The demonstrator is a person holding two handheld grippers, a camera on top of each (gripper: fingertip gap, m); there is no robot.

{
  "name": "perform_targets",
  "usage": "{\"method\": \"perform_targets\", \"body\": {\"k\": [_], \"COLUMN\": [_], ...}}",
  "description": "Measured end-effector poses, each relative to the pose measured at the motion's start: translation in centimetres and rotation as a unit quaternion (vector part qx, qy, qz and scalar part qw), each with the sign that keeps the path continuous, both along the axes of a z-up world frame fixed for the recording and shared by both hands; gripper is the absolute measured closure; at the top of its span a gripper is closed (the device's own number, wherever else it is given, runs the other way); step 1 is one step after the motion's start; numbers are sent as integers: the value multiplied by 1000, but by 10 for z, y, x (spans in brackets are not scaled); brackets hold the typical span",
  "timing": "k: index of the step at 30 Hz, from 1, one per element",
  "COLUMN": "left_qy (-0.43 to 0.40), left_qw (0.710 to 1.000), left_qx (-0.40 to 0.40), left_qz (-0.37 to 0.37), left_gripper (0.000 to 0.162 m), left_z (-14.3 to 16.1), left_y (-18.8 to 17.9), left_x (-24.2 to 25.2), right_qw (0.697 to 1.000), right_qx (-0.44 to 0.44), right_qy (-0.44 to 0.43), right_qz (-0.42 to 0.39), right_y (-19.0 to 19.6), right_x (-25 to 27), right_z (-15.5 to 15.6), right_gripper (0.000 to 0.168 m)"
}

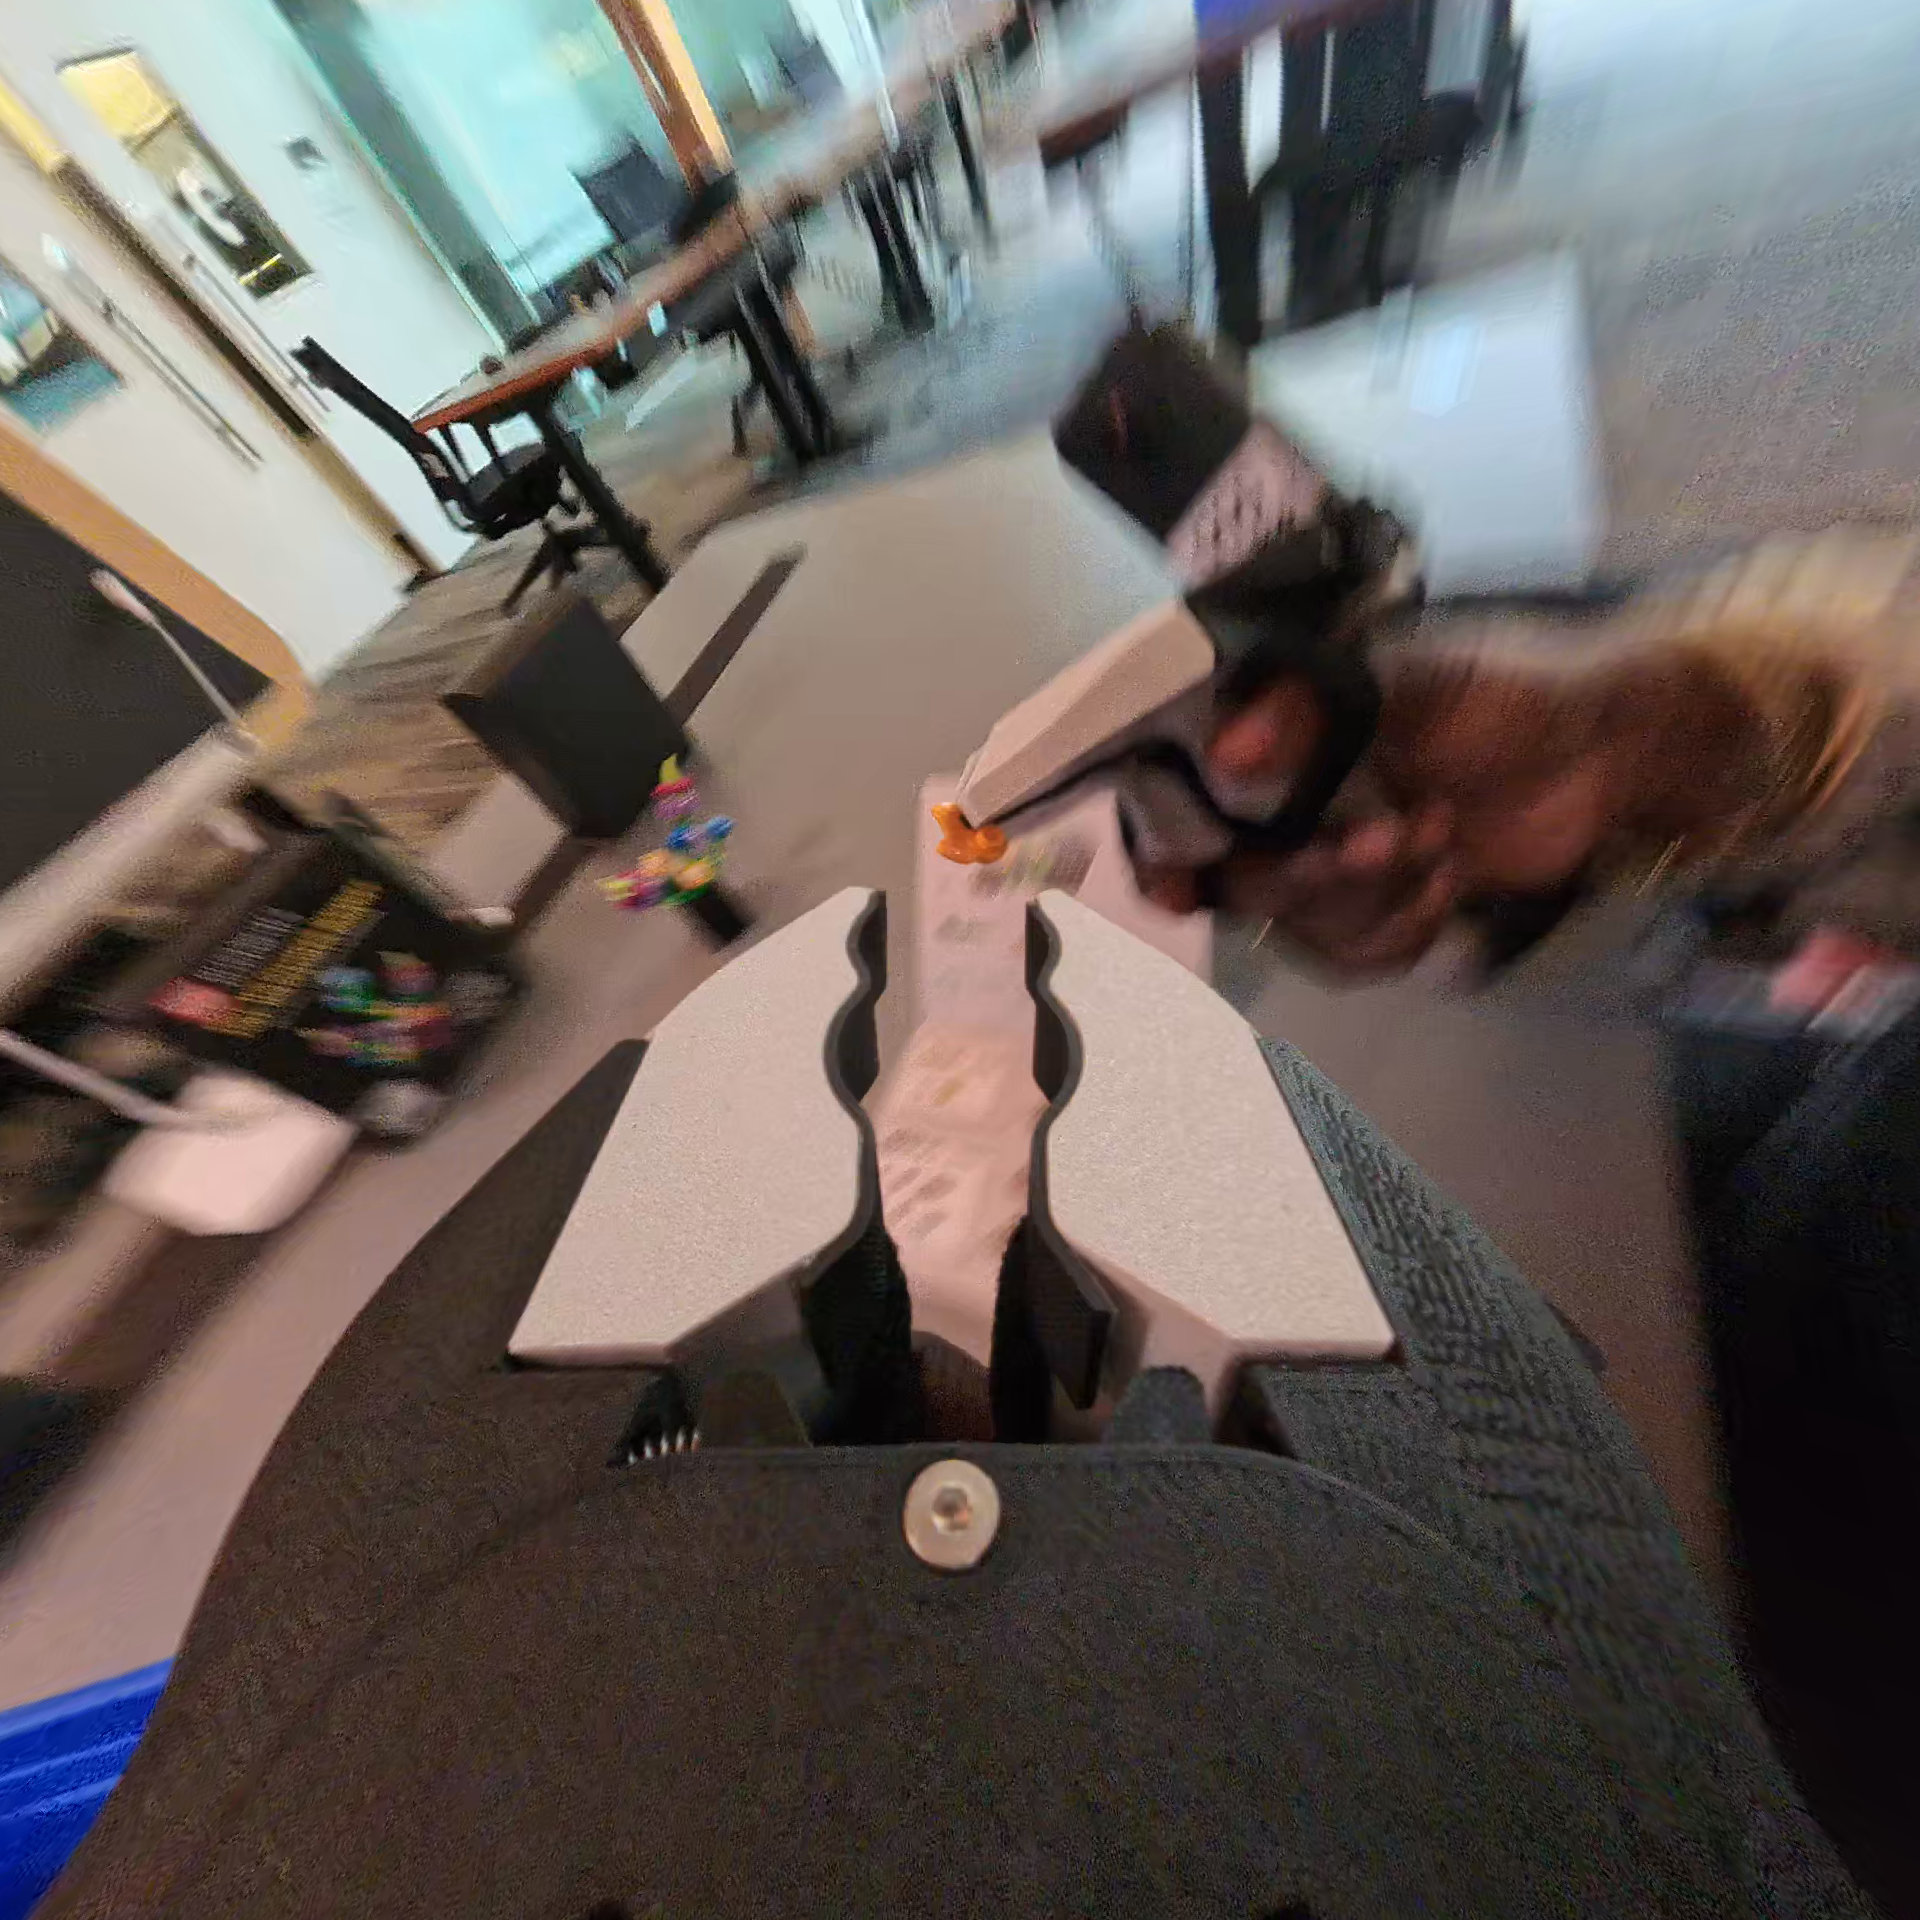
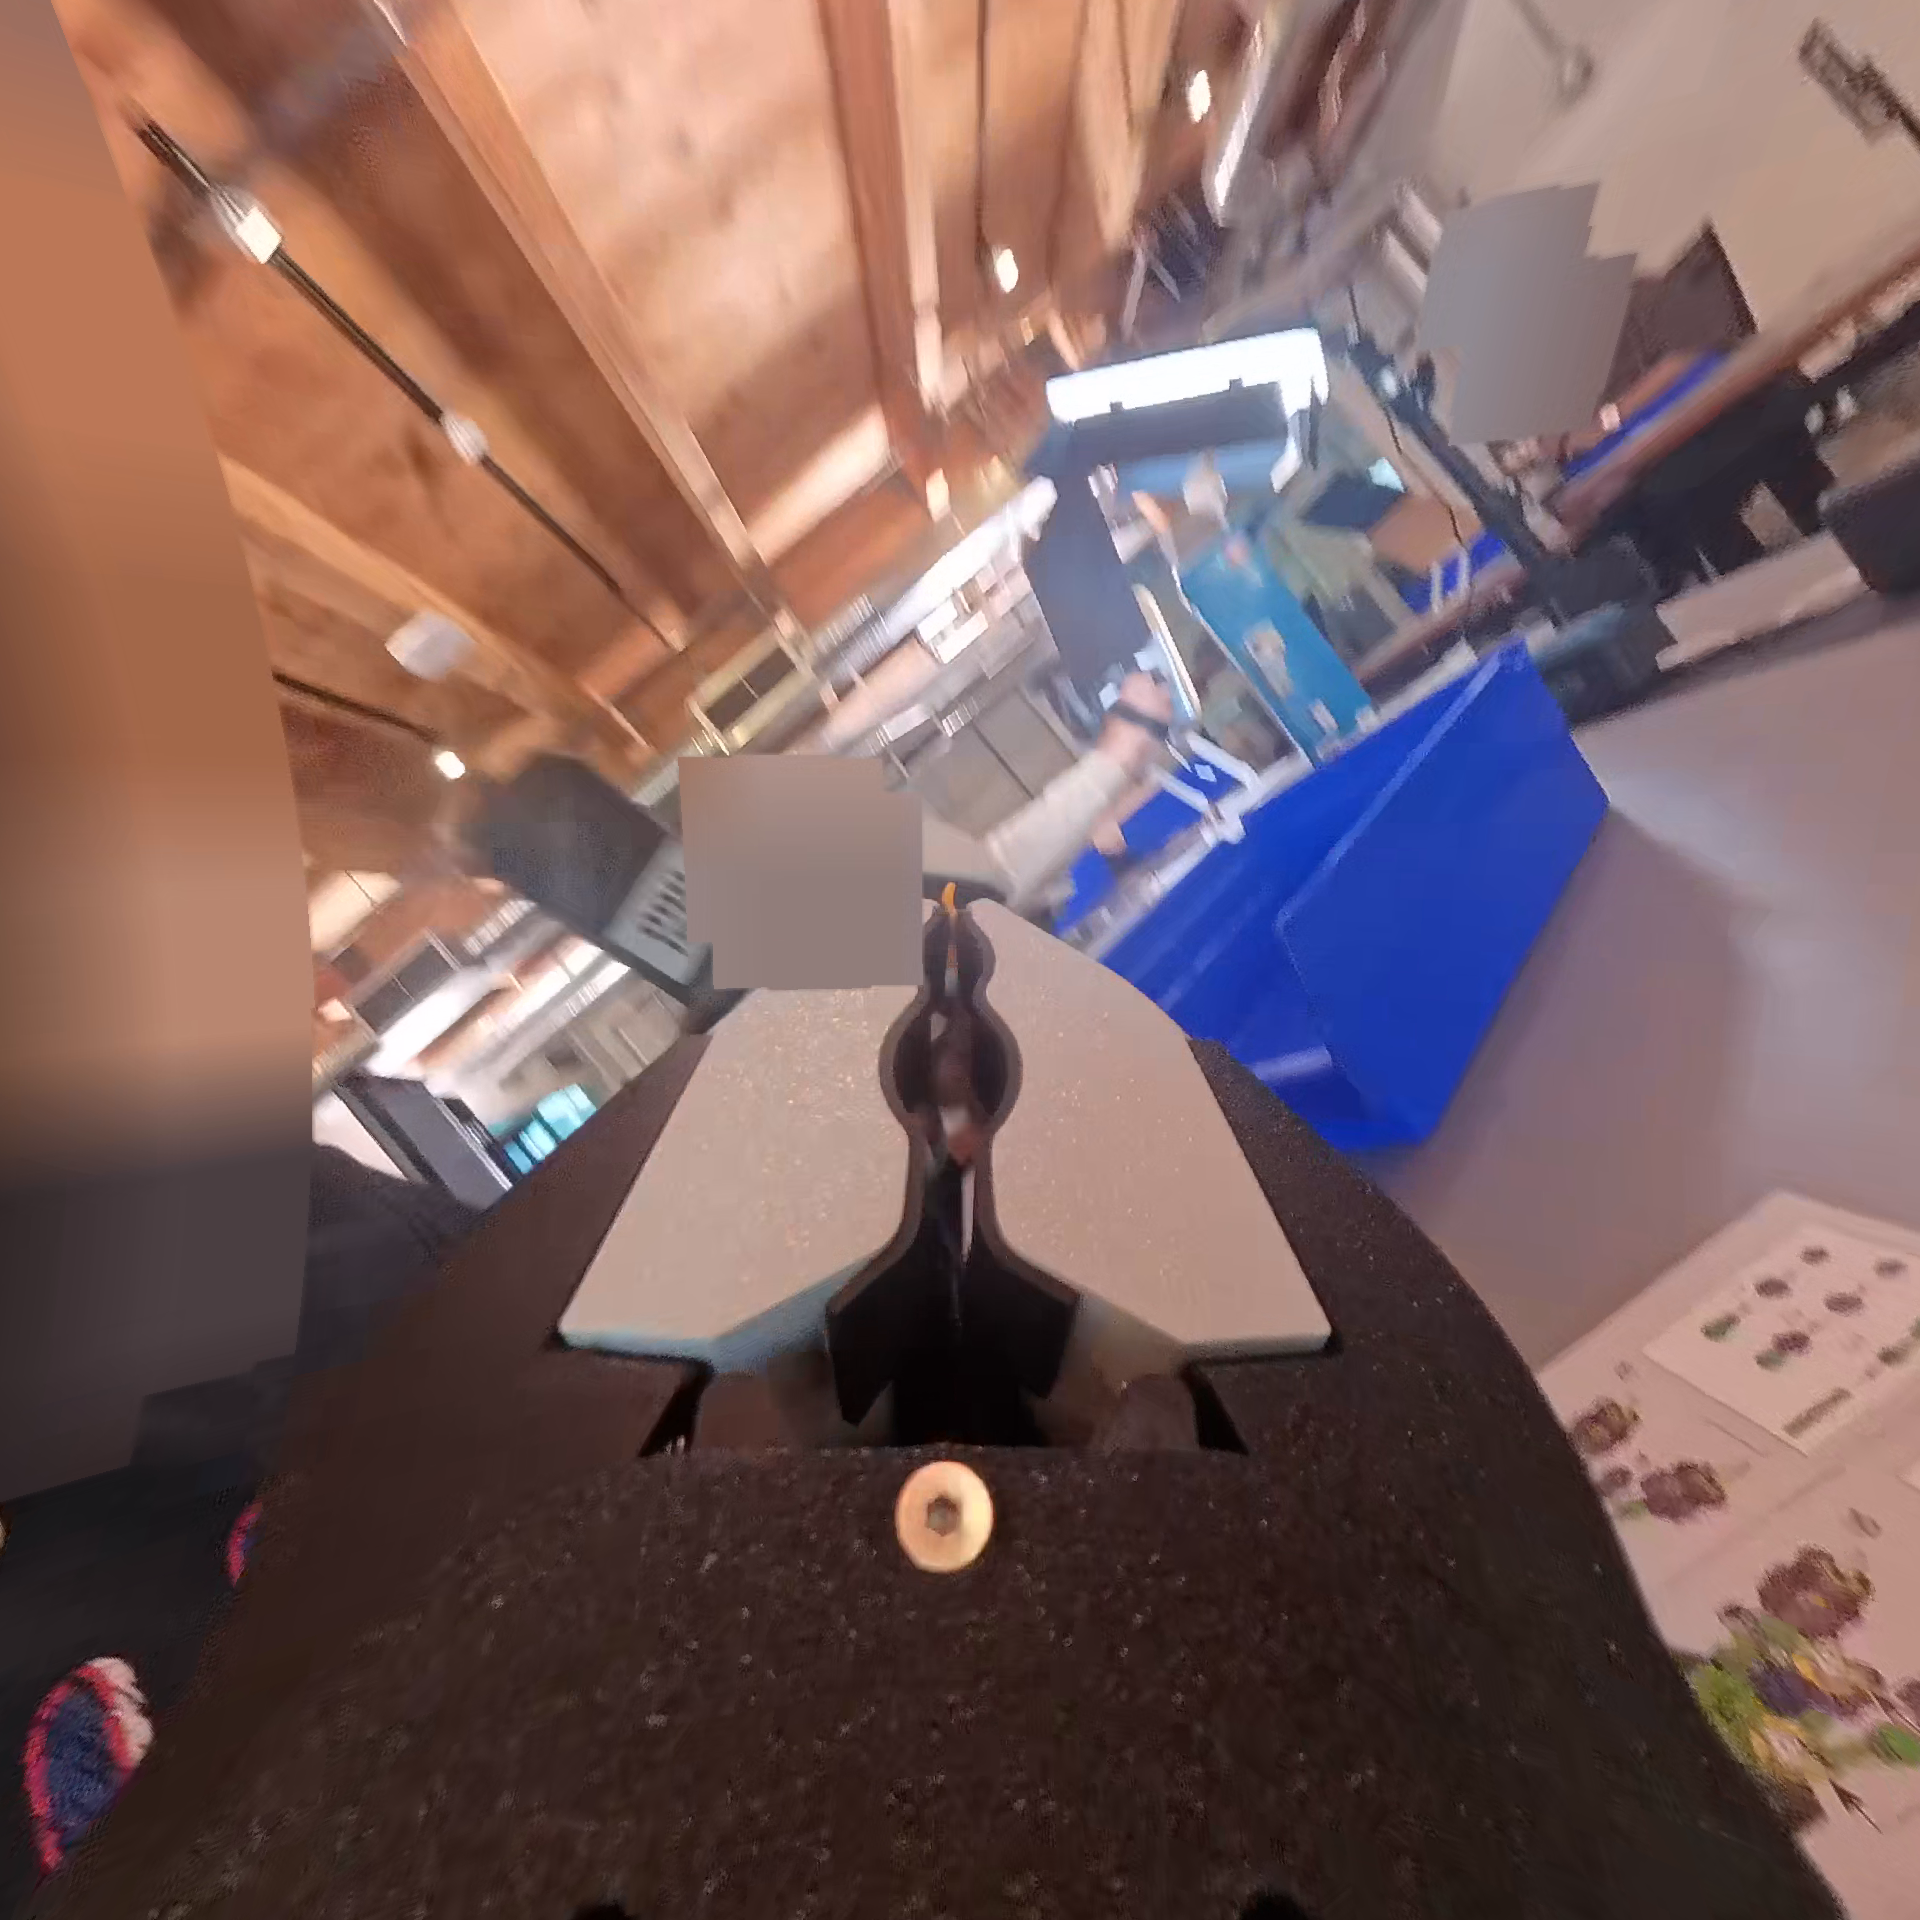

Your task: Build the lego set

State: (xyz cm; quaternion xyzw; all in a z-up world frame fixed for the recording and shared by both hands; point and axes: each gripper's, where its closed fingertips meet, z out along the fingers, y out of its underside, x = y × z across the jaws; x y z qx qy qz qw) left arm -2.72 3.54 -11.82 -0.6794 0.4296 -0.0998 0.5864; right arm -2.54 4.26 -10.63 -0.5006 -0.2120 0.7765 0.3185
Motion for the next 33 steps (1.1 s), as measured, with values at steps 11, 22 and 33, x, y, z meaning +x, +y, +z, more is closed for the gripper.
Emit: {"method": "perform_targets", "body": {"k": [11, 22, 33], "left_qy": [-509, -503, -386], "left_qw": [850, 849, 882], "left_qx": [-125, -143, -251], "left_qz": [-44, -75, -100], "left_gripper": [148, 157, 159], "left_z": [19, 15, -22], "left_y": [3, 1, -13], "left_x": [38, 36, 38], "right_qw": [992, 994, 982], "right_qx": [-46, -34, 125], "right_qy": [107, 89, -134], "right_qz": [-41, -50, 42], "right_y": [6, -1, -16], "right_x": [24, 21, 27], "right_z": [21, 11, -23], "right_gripper": [167, 167, 154]}}
